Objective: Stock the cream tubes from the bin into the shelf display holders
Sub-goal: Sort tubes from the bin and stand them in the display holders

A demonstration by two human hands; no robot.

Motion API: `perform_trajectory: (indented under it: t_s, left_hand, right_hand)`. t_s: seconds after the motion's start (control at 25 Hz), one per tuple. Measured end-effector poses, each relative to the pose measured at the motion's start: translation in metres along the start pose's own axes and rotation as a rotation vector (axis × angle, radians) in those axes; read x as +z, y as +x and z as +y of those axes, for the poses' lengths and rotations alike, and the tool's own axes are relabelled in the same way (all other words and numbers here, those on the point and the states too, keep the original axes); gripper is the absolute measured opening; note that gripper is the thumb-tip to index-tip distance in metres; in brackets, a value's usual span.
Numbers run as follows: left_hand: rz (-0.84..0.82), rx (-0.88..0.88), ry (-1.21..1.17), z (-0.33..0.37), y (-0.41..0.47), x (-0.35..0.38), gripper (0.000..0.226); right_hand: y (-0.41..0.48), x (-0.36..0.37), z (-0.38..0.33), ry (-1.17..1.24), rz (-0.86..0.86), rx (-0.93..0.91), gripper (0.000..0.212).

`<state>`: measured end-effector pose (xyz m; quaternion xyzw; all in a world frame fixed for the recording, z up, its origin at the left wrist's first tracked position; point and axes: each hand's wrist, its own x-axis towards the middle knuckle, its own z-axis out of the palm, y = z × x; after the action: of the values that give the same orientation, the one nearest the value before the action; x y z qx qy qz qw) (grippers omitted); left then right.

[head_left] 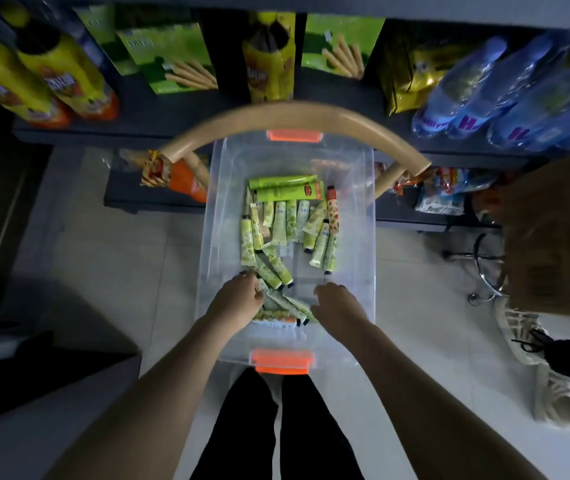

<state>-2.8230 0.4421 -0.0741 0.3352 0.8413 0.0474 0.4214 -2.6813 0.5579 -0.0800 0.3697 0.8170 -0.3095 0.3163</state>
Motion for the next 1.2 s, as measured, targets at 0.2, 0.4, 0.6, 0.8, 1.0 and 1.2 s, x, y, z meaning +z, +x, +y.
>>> perform_trajectory:
  t_s: [0.2, 0.4, 0.6, 0.8, 1.0, 1.2]
  left_hand:
    - [0.072, -0.118, -0.146, -0.010, 0.049, 0.029, 0.036]
    - [0.127, -0.310, -0.401, -0.021, 0.086, 0.054, 0.036]
    - [0.228, -0.473, -0.601, -0.038, 0.106, 0.085, 0.027]
    - [0.302, -0.533, -0.707, -0.038, 0.116, 0.092, 0.034]
    - [0.245, -0.570, -0.638, -0.029, 0.123, 0.081, 0.044]
    - [0.251, -0.688, -0.778, -0.023, 0.134, 0.080, 0.045]
  right_hand:
    - [0.050, 0.025, -0.002, 0.139, -0.012, 0.059, 0.032]
    - [0.104, 0.039, -0.012, 0.486, 0.070, 0.163, 0.031]
    - [0.132, 0.057, -0.022, 0.641, 0.202, 0.187, 0.028]
    - [0.135, 0.061, -0.021, 0.705, 0.193, 0.238, 0.036]
    - [0.133, 0.058, -0.017, 0.878, 0.179, 0.326, 0.024]
    - [0.127, 0.055, -0.002, 1.056, 0.249, 0.432, 0.021]
